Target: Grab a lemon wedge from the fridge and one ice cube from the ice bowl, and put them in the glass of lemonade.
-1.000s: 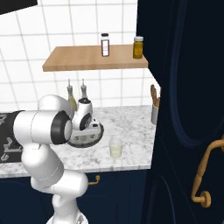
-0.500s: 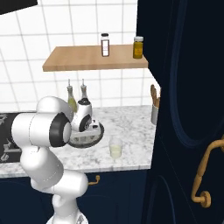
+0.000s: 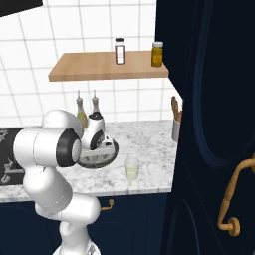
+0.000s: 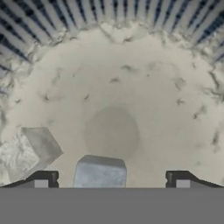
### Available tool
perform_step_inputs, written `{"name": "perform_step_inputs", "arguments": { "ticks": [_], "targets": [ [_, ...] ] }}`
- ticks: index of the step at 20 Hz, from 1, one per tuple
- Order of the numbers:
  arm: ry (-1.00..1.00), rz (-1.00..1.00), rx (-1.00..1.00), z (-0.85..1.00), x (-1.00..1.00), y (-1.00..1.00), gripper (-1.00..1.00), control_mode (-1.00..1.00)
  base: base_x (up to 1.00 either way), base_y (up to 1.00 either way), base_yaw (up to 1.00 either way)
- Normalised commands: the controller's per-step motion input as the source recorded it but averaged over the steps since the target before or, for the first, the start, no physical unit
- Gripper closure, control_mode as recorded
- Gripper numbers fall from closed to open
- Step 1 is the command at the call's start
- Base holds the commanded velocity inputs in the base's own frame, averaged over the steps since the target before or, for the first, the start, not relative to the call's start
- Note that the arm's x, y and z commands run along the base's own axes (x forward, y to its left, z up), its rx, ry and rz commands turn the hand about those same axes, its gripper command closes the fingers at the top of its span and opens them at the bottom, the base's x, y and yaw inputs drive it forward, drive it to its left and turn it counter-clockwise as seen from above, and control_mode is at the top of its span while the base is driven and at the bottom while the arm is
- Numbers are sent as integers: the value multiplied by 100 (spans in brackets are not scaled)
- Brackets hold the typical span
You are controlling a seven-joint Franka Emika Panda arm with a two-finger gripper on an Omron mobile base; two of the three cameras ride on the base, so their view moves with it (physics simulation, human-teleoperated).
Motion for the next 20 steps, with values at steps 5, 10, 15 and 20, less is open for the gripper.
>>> {"name": "perform_step_inputs", "arguments": {
  "ticks": [5,10,15,20],
  "targets": [
    [7,-1,0,-32,-10,0,-100,-100,0,0,0],
    [4,0,0,-44,0,0,-100,-100,0,0,0],
    [1,0,0,0,0,0,-100,-100,0,0,0],
    [0,0,0,0,0,0,100,-100,0,0,0]
  ]
}}
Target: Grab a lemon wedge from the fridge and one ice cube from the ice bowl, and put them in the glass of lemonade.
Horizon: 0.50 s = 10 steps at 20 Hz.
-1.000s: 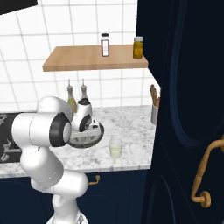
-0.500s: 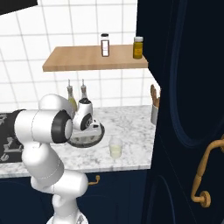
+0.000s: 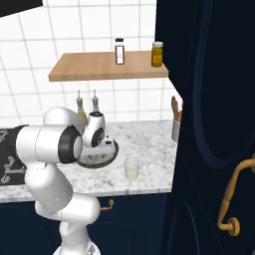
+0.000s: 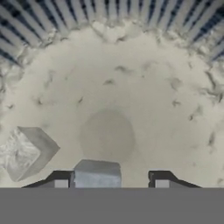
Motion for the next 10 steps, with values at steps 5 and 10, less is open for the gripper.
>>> {"name": "perform_step_inputs", "arguments": {
  "ticks": [5,10],
  "targets": [
    [-3,0,0,0,0,0,100,-100,0,0,0],
    [-2,0,0,12,-2,0,100,-100,0,0,0]
  ]
}}
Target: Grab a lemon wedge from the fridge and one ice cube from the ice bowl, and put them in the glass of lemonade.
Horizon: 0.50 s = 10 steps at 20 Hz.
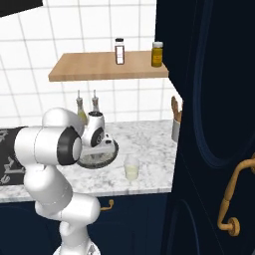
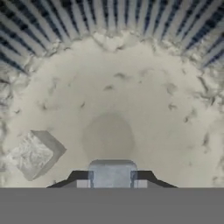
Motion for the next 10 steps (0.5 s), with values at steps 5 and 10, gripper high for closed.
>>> {"name": "perform_step_inputs", "arguments": {
  "ticks": [5,10],
  "targets": [
    [-10,0,7,34,-30,-6,100,-100,0,0,0],
    [-18,0,7,3,-37,-7,100,-100,0,0,0]
  ]
}}
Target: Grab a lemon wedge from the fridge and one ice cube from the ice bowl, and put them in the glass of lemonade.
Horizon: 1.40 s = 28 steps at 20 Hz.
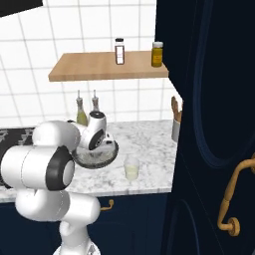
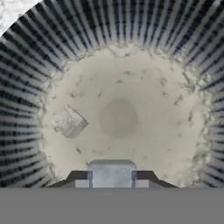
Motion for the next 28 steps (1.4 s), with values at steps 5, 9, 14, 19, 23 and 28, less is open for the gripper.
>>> {"name": "perform_step_inputs", "arguments": {
  "ticks": [5,9,14,19,23,28],
  "targets": [
    [-28,0,8,34,-62,-18,100,-100,0,0,0],
    [-10,0,-16,100,-31,-38,100,-100,0,0,0],
    [5,0,-23,98,-9,-42,100,-100,0,0,0],
    [18,-2,-4,75,-28,-82,100,-100,0,0,0],
    [16,-6,4,20,-39,-99,100,-100,0,0,0],
    [1,-7,3,-33,-17,-37,100,-100,0,0,0]
  ]
}}
